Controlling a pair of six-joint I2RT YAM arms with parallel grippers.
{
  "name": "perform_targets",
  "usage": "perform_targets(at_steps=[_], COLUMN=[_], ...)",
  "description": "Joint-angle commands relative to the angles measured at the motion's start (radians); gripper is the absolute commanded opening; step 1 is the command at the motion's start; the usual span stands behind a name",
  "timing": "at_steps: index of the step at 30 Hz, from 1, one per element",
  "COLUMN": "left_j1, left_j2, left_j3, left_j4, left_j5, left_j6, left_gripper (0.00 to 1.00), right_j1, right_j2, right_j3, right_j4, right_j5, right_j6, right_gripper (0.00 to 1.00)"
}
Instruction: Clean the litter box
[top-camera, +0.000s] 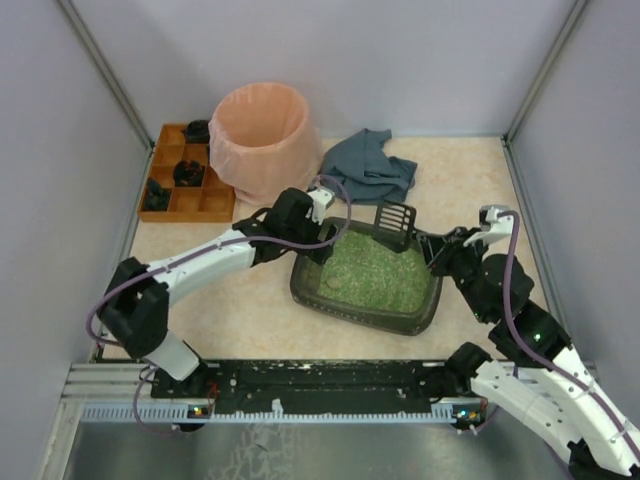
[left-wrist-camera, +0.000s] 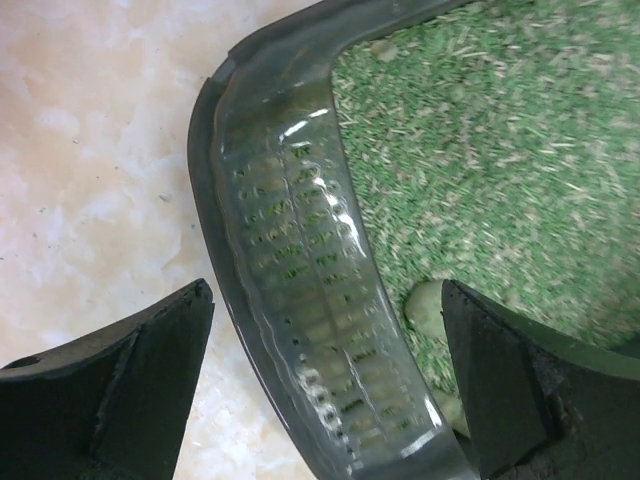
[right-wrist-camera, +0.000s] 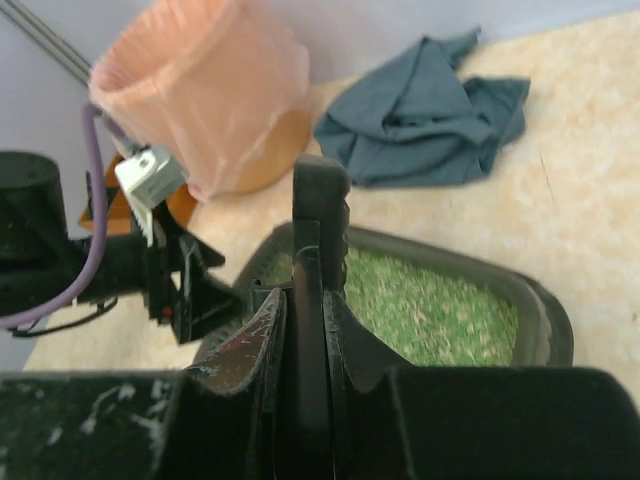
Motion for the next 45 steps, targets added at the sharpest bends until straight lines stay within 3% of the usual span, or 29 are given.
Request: perform_targets(at_steps=[1,6,18,27,34,41,42,45], left_j1=[-0.033,-0.051,-0.027,0.117,0.232,0.267,0.267,0.266], left_j2=[0.102,0.173,0.277,0.157,0.068,0.017,0.008,-0.03], left_j3=[0.074,0.101,0.141,0.016,-0.073,-0.128,-0.134,-0.145], left_j4=[-0.056,-0.089,-0.245,-0.262,-0.285,-0.292,-0.29,-0.281], left_j5=[-0.073,-0.161,-0.373,-0.317,-0.28,-0.193,-0.162,-0.107], left_j6=[0.053,0.058,-0.042,-0.096,-0.115,-0.172,-0.185,-0.212], left_gripper=[1.0,0.98,0.8,0.72,0.71,0.68,0.69,0.84], right_j1=[0.006,0.007,0.006,0.006,0.006,0.006,0.006,0.006], right_j2=[-0.053,-0.092,-0.098,-0.069,-0.008,0.107,0.129,0.2], right_j3=[-0.016,-0.052,-0.086,-0.125,-0.17,-0.137,-0.13,-0.096], right_j4=[-0.086,-0.108,-0.106,-0.047,0.042,0.117,0.124,0.131], right_j5=[-0.014,-0.01,-0.028,-0.082,-0.157,-0.241,-0.248,-0.261], right_j6=[0.093,0.124,0.148,0.177,0.212,0.219,0.219,0.213], right_gripper=[0.0,0.0,0.0,0.0,0.0,0.0,0.0,0.0])
